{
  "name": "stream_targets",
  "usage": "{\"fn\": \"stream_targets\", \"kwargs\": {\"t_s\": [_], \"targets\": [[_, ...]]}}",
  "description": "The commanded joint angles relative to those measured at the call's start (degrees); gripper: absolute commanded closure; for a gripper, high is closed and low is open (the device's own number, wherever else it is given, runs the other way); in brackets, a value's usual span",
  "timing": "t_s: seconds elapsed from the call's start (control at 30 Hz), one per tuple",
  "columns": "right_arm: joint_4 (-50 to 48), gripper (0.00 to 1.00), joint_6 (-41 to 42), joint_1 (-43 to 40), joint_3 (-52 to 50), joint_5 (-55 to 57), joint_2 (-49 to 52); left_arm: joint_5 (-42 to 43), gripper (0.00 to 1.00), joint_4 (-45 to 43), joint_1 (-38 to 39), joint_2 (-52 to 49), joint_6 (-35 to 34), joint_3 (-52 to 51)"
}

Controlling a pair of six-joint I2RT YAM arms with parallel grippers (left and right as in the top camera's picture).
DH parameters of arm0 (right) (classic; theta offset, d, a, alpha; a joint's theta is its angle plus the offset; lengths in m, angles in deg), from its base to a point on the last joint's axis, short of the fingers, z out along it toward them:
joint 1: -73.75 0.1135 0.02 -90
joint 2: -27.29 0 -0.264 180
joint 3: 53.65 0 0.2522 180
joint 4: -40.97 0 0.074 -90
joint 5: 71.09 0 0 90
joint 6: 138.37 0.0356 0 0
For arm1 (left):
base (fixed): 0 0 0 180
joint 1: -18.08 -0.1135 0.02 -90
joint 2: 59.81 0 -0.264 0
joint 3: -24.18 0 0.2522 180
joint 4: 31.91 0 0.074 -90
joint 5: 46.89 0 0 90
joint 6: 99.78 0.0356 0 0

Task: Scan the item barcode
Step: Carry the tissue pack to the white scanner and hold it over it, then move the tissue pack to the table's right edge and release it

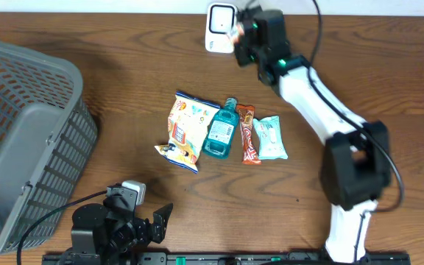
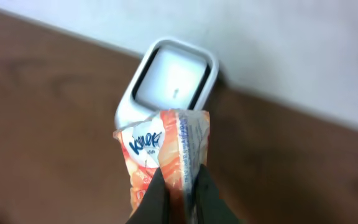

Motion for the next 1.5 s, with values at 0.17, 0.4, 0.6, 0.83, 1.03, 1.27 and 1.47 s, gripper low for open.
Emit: {"fn": "stream_targets", "kwargs": {"t_s": [0.17, 0.4, 0.6, 0.83, 1.03, 1.27, 1.47], "targets": [[0.39, 0.99, -8.9, 4.22, 21.35, 18.75, 15.96, -0.28, 0.02, 0.15, -0.09, 0.28, 0.57, 0.52], [-0.24, 0.99, -14.84, 5.4, 29.11, 29.03, 24.44, -0.28, 0.02, 0.15, -0.09, 0.28, 0.57, 0.52], [-0.24, 0.99, -15.67, 6.27, 29.29, 30.38, 24.83, -0.28, 0.02, 0.15, -0.09, 0.28, 0.57, 0.52], [9.6, 0.99, -14.47, 6.8, 35.23, 37.31, 23.67, -0.28, 0.02, 0.15, -0.09, 0.28, 0.57, 0.52], [29.88, 0.99, -4.52, 5.51, 42.03, 47.08, 20.22, -0.28, 0.02, 0.15, -0.09, 0.28, 0.57, 0.52], [53.24, 0.99, 10.8, -2.56, 42.69, 47.63, 14.08, -0.28, 0.02, 0.15, -0.09, 0.28, 0.57, 0.52], [62.88, 0.99, 13.7, -15.89, 41.55, 47.63, 14.01, -0.28, 0.02, 0.13, -0.09, 0.28, 0.57, 0.52]]}}
